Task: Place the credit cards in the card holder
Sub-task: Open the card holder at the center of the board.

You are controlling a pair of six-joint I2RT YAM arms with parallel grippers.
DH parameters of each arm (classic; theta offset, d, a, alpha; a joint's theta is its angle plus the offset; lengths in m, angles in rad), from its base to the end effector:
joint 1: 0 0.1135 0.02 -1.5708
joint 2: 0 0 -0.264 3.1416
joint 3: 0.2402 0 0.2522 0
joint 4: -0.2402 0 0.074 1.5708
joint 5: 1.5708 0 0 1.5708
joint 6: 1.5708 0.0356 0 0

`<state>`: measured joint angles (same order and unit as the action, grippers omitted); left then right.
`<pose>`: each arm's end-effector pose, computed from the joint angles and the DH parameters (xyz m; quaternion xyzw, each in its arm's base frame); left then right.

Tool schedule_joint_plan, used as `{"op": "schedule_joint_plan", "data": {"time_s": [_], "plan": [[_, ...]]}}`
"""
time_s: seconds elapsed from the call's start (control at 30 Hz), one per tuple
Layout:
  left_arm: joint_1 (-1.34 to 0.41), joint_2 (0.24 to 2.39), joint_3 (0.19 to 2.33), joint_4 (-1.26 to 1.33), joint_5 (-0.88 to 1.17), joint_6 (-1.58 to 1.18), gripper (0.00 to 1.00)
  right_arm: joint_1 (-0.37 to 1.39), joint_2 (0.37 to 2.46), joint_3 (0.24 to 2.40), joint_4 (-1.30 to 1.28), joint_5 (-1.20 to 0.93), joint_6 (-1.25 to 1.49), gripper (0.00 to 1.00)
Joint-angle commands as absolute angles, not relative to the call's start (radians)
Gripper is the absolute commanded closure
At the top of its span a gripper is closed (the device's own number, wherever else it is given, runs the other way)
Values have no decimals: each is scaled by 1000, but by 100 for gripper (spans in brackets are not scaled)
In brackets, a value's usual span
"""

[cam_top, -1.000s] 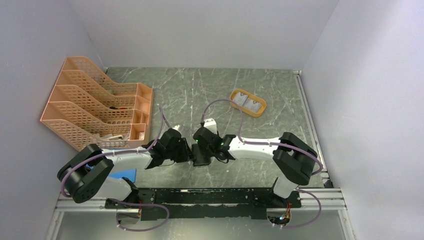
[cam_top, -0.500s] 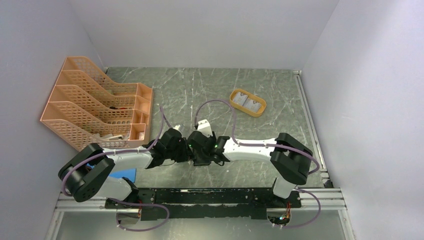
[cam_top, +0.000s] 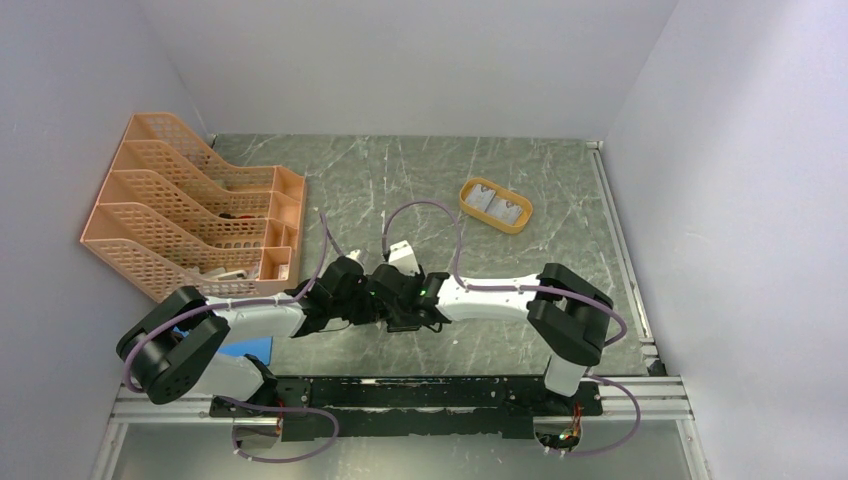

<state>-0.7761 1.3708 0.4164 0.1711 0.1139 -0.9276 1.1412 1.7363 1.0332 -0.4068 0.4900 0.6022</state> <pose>0.1653 -0.1679 0.1299 -0.0480 0.9210 -0.3229 0.2127 0.1552 0.2985 0.1669 -0.1981 0.9251 0.0176 0.3234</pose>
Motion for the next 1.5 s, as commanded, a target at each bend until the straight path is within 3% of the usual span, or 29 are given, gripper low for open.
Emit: {"op": "schedule_joint_plan", "data": {"time_s": [0.0, 0.17, 0.37, 0.63, 1.37, 1.47], "plan": [[-790, 1390, 399, 88, 105, -897, 82, 1142, 1780, 1038, -444, 522, 594, 55], [-790, 1390, 402, 84, 101, -893, 83, 1143, 1789, 1036, -461, 546, 586, 64], [-790, 1390, 405, 75, 90, -893, 86, 1144, 1777, 1015, -475, 570, 595, 82], [-790, 1405, 398, 86, 87, -902, 95, 1143, 1749, 975, -462, 557, 622, 100], [-790, 1447, 377, 102, 67, -930, 95, 1125, 1563, 894, -376, 487, 629, 100], [-790, 1438, 382, 104, 73, -930, 95, 1134, 1536, 903, -368, 479, 605, 81]]}}
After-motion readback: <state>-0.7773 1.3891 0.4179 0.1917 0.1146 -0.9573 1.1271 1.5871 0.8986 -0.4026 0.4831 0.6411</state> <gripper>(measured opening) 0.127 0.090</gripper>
